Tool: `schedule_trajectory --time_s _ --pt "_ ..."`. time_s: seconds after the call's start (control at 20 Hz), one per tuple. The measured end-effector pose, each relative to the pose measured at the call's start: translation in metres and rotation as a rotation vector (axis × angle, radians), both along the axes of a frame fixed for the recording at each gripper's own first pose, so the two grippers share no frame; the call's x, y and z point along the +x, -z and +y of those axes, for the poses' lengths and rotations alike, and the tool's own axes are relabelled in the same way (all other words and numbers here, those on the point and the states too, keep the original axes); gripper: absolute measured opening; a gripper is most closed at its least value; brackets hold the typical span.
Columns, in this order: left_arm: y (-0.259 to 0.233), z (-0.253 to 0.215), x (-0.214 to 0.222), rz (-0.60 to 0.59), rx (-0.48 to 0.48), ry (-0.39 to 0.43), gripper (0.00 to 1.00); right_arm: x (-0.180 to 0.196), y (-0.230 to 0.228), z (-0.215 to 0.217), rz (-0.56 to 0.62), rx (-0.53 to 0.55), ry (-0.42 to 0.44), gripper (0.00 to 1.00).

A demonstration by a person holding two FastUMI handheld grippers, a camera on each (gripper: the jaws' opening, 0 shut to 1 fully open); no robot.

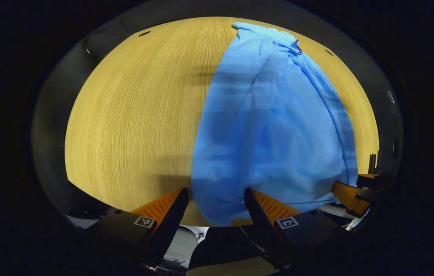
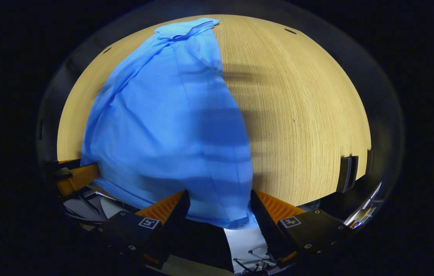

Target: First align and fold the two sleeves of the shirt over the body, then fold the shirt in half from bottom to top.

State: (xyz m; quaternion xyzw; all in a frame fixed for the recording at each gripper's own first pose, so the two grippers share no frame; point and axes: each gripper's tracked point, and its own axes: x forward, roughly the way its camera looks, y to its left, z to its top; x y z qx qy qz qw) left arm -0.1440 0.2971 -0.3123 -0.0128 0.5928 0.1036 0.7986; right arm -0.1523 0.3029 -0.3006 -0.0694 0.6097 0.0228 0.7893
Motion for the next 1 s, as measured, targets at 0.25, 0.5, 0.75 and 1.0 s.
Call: schedule_trajectory --time_s 0.25,0.5,0.75,1.0 --pt "-0.001 -0.001 0.000 -0.020 0.004 -0.002 0.99 0.000 0.000 0.001 0.010 -0.006 -0.015 0.98" --pt "-0.001 -0.006 0.002 -0.034 -0.008 -0.016 0.67 0.000 -0.002 -0.003 -0.014 -0.001 0.006 0.72" --pt "-0.001 -0.020 0.005 -0.069 -0.079 0.000 0.06 0.003 -0.002 0.001 -0.061 0.040 0.034 0.14" --pt "-0.029 -0.024 0.034 -0.148 -0.078 0.033 0.04 0.023 -0.026 0.012 -0.099 0.085 -0.016 0.01"
